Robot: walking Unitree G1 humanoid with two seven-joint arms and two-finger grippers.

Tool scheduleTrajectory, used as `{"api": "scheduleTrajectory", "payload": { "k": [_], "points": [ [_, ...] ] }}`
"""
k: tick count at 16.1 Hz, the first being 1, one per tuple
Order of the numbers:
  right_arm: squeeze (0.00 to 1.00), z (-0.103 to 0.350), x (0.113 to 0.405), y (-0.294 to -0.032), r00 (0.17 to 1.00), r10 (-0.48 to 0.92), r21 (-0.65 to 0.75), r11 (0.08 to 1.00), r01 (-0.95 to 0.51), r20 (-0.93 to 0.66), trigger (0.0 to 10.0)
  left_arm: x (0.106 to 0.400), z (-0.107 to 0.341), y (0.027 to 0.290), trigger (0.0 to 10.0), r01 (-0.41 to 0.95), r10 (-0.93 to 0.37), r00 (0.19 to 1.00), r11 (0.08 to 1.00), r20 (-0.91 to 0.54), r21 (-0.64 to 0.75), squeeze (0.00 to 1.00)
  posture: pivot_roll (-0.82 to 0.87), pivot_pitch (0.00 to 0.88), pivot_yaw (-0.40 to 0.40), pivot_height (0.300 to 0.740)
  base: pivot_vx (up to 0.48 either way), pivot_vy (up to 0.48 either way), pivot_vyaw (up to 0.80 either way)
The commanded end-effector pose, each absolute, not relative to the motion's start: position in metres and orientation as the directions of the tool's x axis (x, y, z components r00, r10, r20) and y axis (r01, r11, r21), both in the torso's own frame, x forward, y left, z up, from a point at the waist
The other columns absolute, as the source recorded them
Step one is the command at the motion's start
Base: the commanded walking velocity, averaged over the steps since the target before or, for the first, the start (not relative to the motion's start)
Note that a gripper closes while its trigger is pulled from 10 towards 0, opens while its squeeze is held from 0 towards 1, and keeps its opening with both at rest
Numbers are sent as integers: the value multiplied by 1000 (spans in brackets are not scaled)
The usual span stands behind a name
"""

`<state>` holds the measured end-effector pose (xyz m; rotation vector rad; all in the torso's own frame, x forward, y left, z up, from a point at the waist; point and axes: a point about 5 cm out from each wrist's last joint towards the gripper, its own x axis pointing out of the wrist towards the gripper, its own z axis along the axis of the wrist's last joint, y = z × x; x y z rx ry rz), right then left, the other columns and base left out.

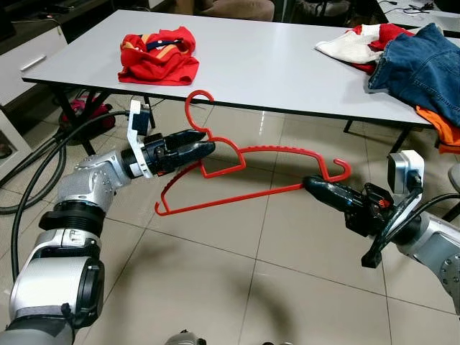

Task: Hang hanger

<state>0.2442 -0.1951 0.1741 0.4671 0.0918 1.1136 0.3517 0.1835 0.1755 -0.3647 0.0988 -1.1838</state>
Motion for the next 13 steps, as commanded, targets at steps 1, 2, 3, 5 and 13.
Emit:
{"api": "scheduleTrajectory", "payload": {
  "k": [1,2,3,5,13],
  "points": [
    [0,179,243,-199,447,882,386,365,-847,148,0,355,182,184,10000,894,-922,375,330,100,-303,0,-101,19,12,740,0,0,0],
    [0,179,244,-199,446,882,386,364,-848,149,0,355,182,183,10000,895,-924,369,325,99,-305,0,-101,20,12,740,0,0,0],
    [0,179,244,-199,446,883,385,363,-848,149,0,354,181,183,8235,896,-925,367,322,99,-307,0,-101,20,12,740,0,0,0],
    [0,180,244,-199,444,883,383,362,-850,151,0,354,179,181,0,898,-929,355,309,102,-313,0,-102,21,12,740,0,0,0],
    [0,184,247,-199,455,875,377,370,-849,165,0,350,178,181,0,908,-940,309,245,147,-339,0,-102,22,12,740,0,0,0]
  ]
}}
